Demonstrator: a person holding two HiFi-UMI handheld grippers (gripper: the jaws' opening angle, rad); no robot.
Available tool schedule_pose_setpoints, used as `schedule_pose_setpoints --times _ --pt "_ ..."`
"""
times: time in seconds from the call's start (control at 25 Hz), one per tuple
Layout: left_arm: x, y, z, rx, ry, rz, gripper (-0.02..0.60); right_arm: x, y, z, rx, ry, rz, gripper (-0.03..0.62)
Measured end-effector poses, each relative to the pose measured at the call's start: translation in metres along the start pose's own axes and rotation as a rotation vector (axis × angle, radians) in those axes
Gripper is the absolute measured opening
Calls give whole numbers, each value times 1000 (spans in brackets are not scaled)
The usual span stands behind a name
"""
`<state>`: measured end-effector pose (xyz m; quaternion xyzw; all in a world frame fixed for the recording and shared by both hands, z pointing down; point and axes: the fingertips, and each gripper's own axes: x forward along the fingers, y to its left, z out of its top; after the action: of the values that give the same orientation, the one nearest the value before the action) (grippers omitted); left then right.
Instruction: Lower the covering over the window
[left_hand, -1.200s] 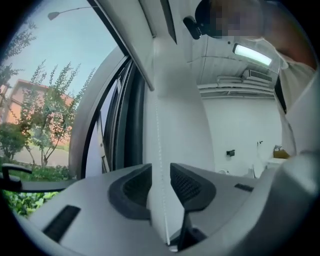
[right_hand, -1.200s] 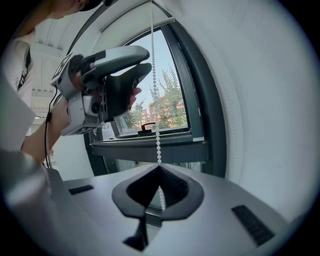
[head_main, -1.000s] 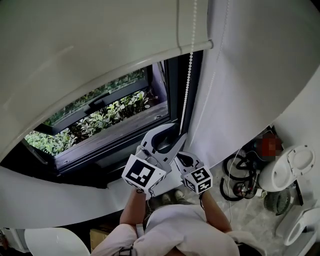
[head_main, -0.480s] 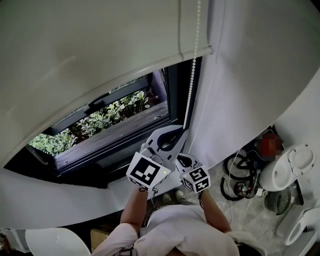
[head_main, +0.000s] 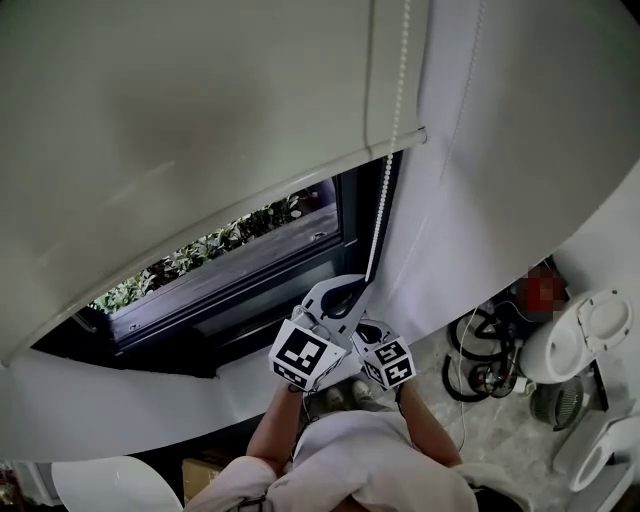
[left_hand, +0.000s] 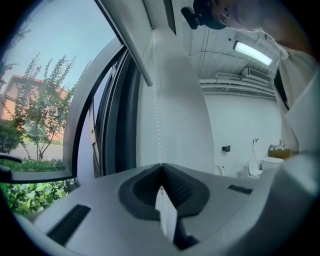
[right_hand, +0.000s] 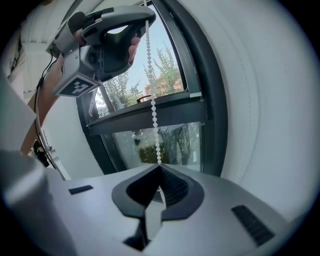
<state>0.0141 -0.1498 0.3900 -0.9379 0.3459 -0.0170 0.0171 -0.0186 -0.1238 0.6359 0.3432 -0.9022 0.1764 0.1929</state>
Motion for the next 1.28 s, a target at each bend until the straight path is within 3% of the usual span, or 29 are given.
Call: schedule_pose_setpoints --times 0.56,1.28 --pt "-5 -6 -61 -70 60 6 14 18 -8 -57 50 118 -4 -5" --pt "-9 -15 -117 -89 171 17 15 26 -8 -116 82 268 -9 -3"
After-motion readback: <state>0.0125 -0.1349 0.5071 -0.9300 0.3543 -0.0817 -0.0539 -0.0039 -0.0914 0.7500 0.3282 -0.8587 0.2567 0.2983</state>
